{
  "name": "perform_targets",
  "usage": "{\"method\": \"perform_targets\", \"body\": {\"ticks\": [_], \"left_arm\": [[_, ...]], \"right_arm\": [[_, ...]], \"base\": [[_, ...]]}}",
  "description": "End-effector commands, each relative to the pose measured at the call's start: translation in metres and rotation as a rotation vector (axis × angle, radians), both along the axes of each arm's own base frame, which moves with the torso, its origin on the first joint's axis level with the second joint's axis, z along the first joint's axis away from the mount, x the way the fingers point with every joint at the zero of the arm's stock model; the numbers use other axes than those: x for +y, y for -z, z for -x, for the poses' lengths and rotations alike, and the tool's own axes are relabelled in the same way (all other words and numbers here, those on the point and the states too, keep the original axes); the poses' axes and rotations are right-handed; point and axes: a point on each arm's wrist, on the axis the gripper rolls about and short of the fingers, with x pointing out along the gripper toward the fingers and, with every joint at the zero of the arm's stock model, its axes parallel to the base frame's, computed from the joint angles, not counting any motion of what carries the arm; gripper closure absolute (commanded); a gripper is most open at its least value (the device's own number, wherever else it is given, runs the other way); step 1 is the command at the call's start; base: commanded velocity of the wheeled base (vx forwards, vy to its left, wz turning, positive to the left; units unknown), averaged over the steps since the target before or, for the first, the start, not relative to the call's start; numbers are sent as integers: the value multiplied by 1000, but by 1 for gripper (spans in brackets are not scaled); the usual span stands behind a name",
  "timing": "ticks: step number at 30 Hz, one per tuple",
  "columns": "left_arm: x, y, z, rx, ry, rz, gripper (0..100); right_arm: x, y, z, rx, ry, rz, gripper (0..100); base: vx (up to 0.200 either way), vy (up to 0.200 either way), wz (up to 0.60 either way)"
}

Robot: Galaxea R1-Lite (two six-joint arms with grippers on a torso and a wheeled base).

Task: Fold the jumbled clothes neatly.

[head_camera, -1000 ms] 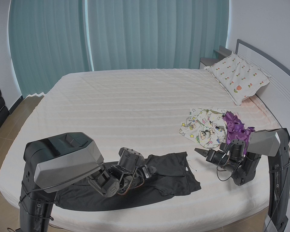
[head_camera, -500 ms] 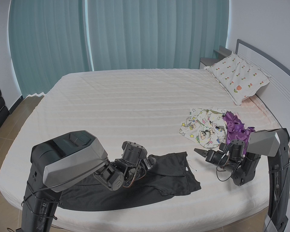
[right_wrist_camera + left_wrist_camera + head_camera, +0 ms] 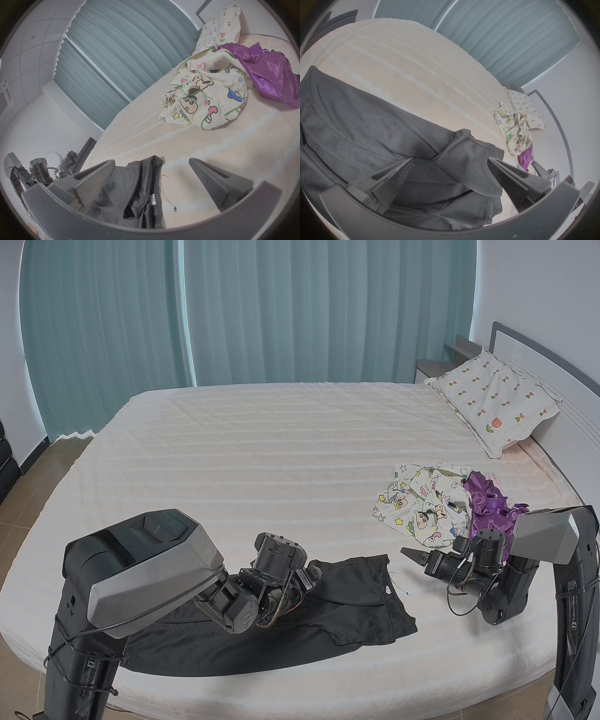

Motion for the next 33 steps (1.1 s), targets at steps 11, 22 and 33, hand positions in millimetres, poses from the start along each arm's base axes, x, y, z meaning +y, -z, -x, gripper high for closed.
{"method": "perform_targets", "body": {"ticks": [11, 22, 33], "left_arm": [[1, -7, -4, -29, -16, 1, 0], [2, 4, -12, -48, -70, -54, 0], [0, 16, -12, -17, -39, -100, 0]], "right_arm": [[1, 1, 1, 3, -2, 0, 0], [1, 1, 0, 3, -2, 0, 0], [1, 2, 1, 5, -2, 0, 0]], "base": [[0, 0, 0], [0, 0, 0], [0, 0, 0]]}}
